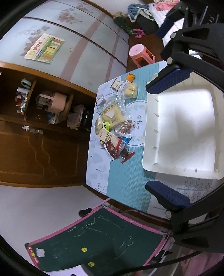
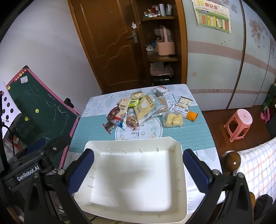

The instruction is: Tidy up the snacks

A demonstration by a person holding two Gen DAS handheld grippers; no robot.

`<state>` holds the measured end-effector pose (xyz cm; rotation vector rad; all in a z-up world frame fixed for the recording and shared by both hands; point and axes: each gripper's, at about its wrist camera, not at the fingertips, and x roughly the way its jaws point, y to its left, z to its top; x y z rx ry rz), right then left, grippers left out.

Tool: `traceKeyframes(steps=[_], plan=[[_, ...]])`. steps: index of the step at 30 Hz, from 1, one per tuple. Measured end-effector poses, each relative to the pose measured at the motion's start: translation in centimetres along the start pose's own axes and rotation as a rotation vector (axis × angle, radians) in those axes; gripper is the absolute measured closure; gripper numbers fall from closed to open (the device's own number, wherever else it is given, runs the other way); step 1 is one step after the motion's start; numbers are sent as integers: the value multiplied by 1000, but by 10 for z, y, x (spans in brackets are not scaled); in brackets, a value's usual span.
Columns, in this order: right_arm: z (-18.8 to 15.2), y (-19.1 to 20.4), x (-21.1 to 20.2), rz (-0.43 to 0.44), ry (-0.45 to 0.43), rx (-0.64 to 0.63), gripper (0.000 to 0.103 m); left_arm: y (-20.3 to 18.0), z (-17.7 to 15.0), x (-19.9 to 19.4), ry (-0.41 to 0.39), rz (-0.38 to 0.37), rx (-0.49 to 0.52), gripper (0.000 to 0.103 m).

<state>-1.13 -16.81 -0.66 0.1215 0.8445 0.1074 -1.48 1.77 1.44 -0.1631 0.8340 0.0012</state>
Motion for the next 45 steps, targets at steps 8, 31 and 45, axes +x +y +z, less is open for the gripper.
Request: traceKeyframes(steps=[8, 31, 45], plan=[[1, 2, 1, -7, 0, -12, 0, -5, 2, 7, 43, 29, 43, 2], [12, 7, 0, -24, -16, -43, 0, -11, 5, 14, 44, 41, 164, 17], [68, 7, -16, -55, -82, -105, 0, -15, 55, 5, -44, 65, 250, 17]])
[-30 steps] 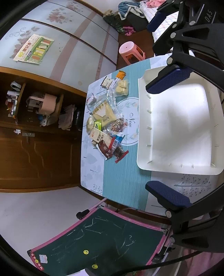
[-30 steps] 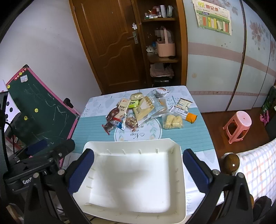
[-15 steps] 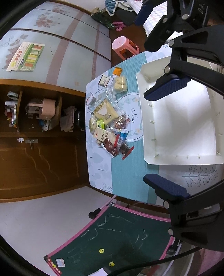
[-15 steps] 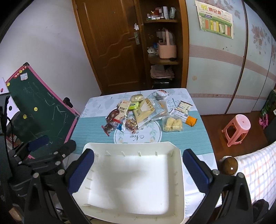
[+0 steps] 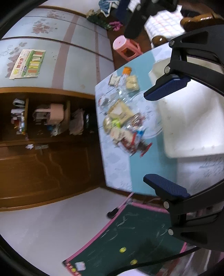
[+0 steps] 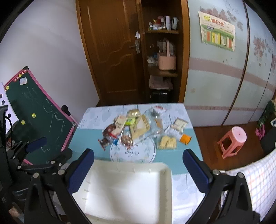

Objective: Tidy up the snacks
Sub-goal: 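Grasp the red-capped nut bag with left gripper while right grasps the clear pastry bag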

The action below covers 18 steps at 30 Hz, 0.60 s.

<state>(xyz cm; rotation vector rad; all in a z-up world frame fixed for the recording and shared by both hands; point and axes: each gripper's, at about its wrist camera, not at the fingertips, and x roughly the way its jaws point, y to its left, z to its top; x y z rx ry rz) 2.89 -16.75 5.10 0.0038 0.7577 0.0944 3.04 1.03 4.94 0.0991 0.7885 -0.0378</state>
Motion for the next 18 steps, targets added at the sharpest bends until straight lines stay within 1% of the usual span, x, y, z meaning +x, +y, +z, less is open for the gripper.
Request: traceKeyframes(steps=[4, 6, 7, 10, 14, 16, 18], plan=[[27, -3, 0, -62, -27, -61, 0, 12, 24, 1, -60, 50, 29, 17], [39, -8, 4, -96, -38, -73, 0, 21, 34, 5, -79, 43, 15, 17], [44, -12, 6, -104, -41, -72, 0, 30, 40, 10, -86, 19, -5, 17], [62, -23, 18, -144, -47, -68, 0, 48, 56, 28, -79, -13, -49, 17], [85, -35, 46, -186, -28, -85, 0, 73, 78, 64, -31, -11, -103, 17], [94, -39, 65, -224, -10, -102, 0, 78, 87, 84, -14, 10, -97, 17], [100, -44, 90, -247, 36, -115, 0, 80, 94, 104, -4, 41, -72, 17]])
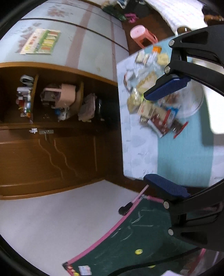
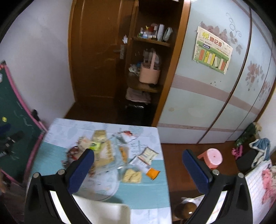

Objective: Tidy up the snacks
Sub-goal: 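Grasp the red-capped nut bag with left gripper while right grasps the clear pastry bag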

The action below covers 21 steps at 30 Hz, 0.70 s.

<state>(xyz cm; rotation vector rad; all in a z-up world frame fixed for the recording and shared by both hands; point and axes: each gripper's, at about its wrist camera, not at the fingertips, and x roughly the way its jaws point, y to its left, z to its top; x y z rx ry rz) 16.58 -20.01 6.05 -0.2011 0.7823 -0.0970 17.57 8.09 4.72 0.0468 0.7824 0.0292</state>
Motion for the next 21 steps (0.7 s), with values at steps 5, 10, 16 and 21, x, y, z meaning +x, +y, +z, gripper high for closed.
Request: traceKeyframes(steps=[5, 10, 16, 21], plan=[[-4, 4, 67, -8, 114, -13, 1, -7, -5, 74, 131, -11, 47, 17], [-37, 15, 137, 63, 267, -47, 15, -26, -41, 150, 305, 30, 138, 17], [-85, 10, 221, 110, 514, 19, 15, -41, -87, 221, 504, 17, 208, 17], [-110, -4, 263, 141, 628, 128, 15, -46, -109, 247, 597, -40, 236, 17]])
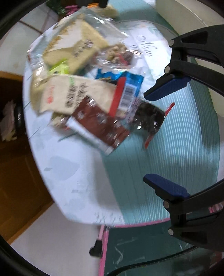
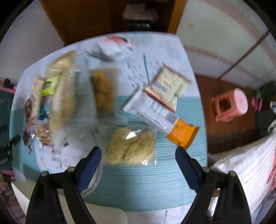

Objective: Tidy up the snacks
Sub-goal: 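Grasp the red-capped nut bag with left gripper while right grasps the clear pastry bag, then carry both bags over the white tray and open both grippers to drop them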

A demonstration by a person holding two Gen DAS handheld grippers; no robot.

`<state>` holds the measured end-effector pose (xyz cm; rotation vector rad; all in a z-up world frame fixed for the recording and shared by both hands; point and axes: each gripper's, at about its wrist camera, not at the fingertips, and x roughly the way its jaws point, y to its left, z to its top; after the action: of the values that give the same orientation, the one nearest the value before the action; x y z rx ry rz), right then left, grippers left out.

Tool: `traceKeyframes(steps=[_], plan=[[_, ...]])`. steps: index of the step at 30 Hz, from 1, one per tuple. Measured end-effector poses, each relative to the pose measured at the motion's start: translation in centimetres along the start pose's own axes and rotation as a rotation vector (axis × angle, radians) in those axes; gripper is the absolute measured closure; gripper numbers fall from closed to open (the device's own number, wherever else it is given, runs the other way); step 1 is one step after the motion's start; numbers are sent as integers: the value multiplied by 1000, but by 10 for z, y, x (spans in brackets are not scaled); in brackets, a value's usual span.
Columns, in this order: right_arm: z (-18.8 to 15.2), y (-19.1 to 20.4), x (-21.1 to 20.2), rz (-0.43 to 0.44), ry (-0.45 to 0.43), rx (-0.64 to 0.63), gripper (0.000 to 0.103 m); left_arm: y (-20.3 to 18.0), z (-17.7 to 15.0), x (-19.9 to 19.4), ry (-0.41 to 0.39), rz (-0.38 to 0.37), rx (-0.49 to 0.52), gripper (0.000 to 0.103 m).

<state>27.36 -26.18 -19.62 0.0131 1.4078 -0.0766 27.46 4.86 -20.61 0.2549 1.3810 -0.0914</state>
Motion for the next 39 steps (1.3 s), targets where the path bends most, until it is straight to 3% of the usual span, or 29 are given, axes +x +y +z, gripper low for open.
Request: traceKeyframes(steps=[6, 15, 19, 20, 22, 24, 25, 28, 32, 39], plan=[[4, 12, 21, 61, 41, 13, 15, -8, -2, 18, 17, -33, 40, 17], [4, 34, 52, -58, 88, -33, 15, -8, 4, 37, 52, -50, 44, 17], [-1, 33, 56, -69, 82, -50, 26, -8, 8, 45, 60, -57, 50, 18], [-2, 33, 55, -72, 80, -54, 27, -8, 9, 47, 64, -64, 53, 20], [-9, 38, 58, -53, 80, -53, 29, -7, 14, 47, 62, -114, 55, 37], [-14, 39, 57, -35, 82, -48, 30, -6, 19, 48, 63, -118, 49, 43], [-16, 39, 53, -25, 84, -42, 30, -5, 19, 47, 60, -117, 47, 51], [-17, 36, 41, 14, 88, -20, 31, -3, 19, 49, 89, -130, 21, 60], [-30, 31, 23, 46, 60, 0, 31, -4, 15, 41, 70, -81, 22, 62], [-43, 18, -40, 112, -53, 5, 31, 7, 2, -14, -48, -100, -27, 62]])
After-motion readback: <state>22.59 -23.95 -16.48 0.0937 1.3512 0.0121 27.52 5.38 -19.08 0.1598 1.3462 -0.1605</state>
